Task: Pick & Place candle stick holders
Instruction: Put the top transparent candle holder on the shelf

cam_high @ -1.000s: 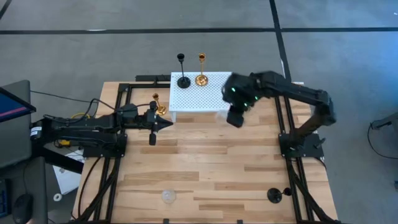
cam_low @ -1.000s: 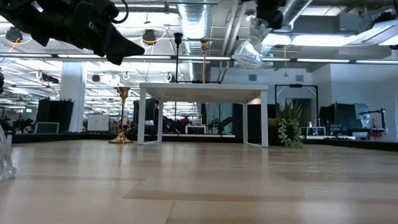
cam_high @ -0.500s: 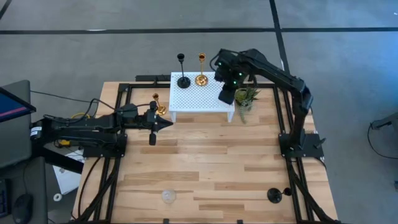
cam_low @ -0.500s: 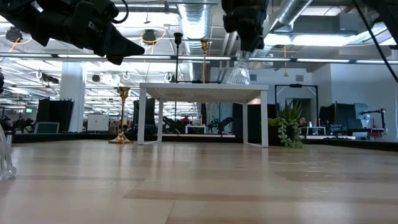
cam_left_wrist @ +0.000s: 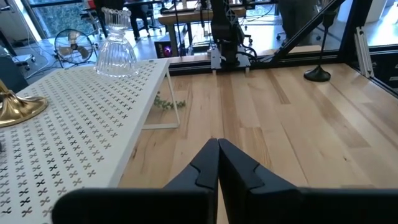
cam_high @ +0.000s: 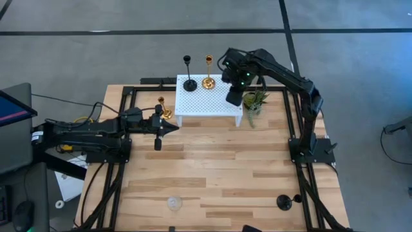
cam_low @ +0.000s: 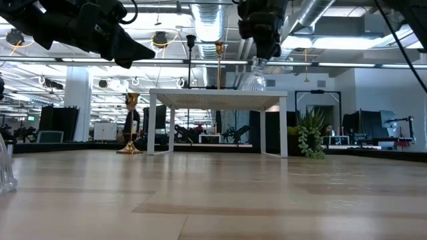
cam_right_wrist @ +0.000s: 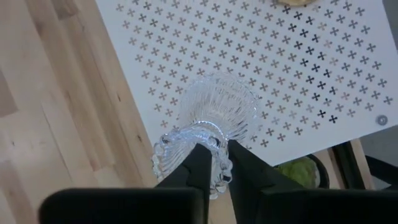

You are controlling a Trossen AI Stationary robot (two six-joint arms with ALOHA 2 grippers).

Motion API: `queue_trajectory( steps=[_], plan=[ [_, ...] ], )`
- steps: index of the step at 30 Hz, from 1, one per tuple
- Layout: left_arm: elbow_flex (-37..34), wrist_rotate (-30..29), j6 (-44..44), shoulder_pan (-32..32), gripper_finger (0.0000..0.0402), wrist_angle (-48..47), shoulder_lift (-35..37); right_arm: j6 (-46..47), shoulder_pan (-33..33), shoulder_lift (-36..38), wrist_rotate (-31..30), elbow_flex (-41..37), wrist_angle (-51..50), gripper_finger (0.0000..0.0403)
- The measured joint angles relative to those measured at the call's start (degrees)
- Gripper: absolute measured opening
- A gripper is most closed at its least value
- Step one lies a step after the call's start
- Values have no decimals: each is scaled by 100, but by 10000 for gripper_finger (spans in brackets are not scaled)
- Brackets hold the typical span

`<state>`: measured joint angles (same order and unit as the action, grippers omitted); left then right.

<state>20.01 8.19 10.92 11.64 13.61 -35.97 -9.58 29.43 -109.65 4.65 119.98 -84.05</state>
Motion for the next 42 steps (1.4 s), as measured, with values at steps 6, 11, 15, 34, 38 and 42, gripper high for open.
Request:
queue_trajectory(
  steps=[6, 11, 15, 34, 38, 42],
  plan=[
    [0, 1, 0, 0, 6, 0, 0, -4, 0, -44, -19, -10, 278, 82],
    [0, 1, 0, 0, 6, 0, 0, -4, -5, -44, -23, -13, 397, 81],
    [0, 1, 0, 0, 8, 0, 0, -4, 25, -19, -116, -13, 416, 75],
    [0, -1, 0, 2, 5, 0, 0, -40, -27, 32, -358, 1504, -35, 70],
    [0, 0, 23, 2, 8, -3, 0, 40, -288, 301, -371, 1316, -164, 33],
    [0, -1, 85, 1, 7, -3, 0, -68, -807, 469, -1042, 1096, -218, 7]
  ],
)
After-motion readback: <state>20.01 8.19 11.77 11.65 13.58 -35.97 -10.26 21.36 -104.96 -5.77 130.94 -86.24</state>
